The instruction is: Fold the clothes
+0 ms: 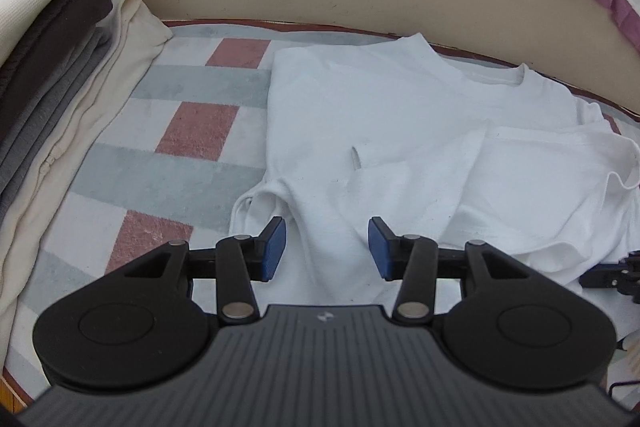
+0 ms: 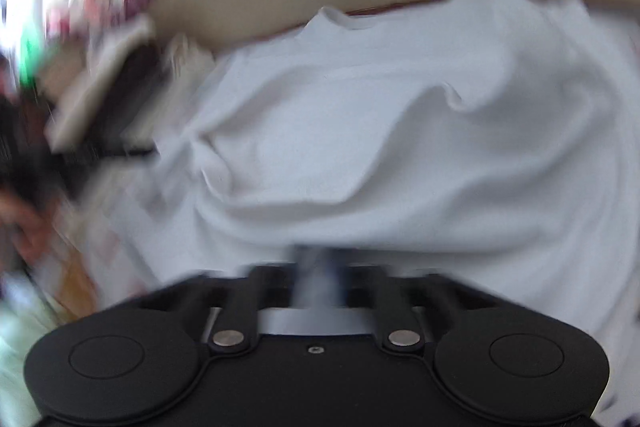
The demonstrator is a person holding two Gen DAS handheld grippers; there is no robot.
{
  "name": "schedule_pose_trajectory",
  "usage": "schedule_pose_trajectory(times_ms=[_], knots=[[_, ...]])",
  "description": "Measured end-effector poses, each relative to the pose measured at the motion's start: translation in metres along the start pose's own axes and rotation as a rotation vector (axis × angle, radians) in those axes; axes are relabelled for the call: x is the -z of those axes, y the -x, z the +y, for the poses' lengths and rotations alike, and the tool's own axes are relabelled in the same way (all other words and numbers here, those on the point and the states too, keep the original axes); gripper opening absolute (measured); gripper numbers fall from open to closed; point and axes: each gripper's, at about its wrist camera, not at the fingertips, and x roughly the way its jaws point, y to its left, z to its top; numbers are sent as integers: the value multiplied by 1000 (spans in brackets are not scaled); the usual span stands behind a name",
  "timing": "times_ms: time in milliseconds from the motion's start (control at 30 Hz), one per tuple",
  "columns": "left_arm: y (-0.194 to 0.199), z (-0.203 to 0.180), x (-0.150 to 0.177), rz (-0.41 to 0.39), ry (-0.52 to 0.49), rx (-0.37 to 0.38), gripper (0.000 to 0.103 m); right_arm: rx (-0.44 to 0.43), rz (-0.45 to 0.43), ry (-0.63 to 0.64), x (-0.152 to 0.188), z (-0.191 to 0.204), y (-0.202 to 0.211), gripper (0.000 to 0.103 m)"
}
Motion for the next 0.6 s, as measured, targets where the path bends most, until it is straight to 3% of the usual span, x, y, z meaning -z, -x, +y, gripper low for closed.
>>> schedule_pose_trajectory(times_ms=[67, 233, 333, 600], knots=[[-1, -2, 0, -3, -8, 5, 45, 54, -8, 70, 2, 8, 7, 1], [1, -11, 3, -21, -49, 0, 45, 108, -103, 29, -2, 0, 65, 1], [1, -12, 5, -25, -42, 11, 45, 226, -124, -6, 8, -20, 107, 1], [0, -13, 10, -23, -47, 18, 45, 577, -51, -458, 101, -139, 234, 1]])
